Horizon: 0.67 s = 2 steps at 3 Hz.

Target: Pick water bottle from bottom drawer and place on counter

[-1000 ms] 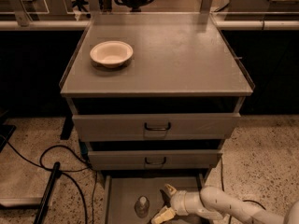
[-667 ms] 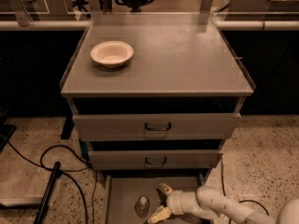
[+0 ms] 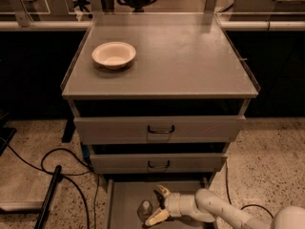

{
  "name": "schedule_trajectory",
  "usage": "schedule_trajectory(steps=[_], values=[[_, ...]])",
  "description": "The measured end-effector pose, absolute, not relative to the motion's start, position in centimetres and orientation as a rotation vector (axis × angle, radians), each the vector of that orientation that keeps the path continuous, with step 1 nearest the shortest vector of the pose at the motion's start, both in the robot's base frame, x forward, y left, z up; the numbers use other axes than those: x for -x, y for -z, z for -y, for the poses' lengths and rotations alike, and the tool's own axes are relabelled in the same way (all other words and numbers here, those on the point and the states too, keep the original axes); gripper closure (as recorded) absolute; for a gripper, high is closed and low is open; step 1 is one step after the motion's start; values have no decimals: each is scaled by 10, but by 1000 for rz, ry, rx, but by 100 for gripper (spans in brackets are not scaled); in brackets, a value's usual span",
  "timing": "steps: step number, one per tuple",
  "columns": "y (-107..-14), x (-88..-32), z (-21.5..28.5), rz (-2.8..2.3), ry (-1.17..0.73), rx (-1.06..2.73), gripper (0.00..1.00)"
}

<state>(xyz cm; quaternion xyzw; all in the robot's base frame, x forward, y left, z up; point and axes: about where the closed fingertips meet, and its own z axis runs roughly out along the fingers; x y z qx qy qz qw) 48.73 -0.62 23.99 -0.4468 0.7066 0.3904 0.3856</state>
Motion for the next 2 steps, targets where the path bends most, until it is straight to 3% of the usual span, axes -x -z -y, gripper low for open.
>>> schedule_trajectory(steps=[2], values=[[-228,-490,-18,-1762,-987,1164,0]])
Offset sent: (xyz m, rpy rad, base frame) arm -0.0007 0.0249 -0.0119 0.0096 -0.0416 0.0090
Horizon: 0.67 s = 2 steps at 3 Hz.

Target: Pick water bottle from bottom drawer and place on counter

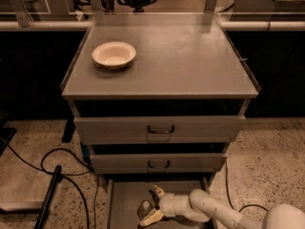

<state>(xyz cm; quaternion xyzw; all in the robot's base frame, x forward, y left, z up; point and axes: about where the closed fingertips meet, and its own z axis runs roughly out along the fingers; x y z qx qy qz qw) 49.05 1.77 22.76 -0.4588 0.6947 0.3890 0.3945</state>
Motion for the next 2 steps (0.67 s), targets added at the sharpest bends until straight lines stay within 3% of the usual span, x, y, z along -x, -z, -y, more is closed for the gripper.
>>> schedule_trajectory(steps=[2], values=[[-210,-485,-27,-1771,-1019,1152,0]])
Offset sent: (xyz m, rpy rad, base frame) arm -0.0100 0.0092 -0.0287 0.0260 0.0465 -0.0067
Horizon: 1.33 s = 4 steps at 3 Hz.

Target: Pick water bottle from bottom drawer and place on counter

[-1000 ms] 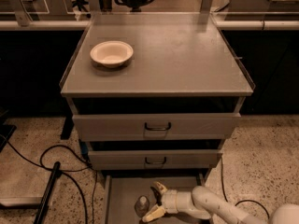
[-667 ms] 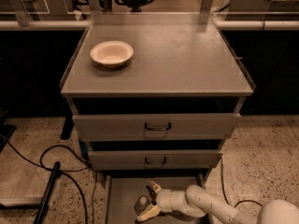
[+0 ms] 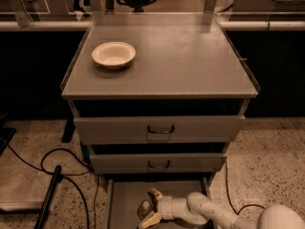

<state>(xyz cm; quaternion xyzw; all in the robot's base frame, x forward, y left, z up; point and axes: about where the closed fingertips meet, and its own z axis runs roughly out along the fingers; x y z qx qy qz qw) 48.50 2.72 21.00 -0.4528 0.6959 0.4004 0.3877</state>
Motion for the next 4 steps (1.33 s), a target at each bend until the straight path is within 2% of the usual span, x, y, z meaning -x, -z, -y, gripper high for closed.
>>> schedule_trajectory(steps=[1,2,4], values=[[-206,-481,-29,-1772,-1035,1145,0],[-206,-481,-29,-1772,-1035,1145,14],[-206,-481,-30,-1772,-1036,1145,61]])
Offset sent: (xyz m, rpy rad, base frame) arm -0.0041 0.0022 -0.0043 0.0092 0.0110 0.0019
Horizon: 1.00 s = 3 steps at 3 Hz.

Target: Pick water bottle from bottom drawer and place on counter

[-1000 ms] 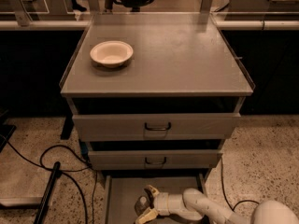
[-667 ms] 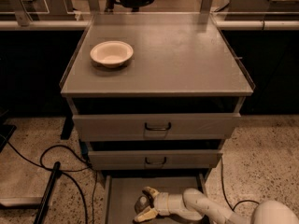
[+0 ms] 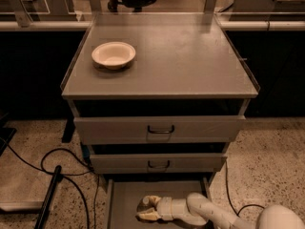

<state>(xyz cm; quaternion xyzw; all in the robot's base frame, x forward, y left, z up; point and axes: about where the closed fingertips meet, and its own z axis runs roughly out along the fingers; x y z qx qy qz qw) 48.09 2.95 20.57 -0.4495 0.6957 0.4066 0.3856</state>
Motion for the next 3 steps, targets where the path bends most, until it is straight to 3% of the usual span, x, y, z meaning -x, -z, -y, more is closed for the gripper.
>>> schedule_trajectory(steps=[1,2,3], values=[[-206,-481,-30,-1772,-1036,1145,86],[-217,-480,-30,-1784,-1018,1136,100],[-256,-490,-14,-1847,-964,1041,100]])
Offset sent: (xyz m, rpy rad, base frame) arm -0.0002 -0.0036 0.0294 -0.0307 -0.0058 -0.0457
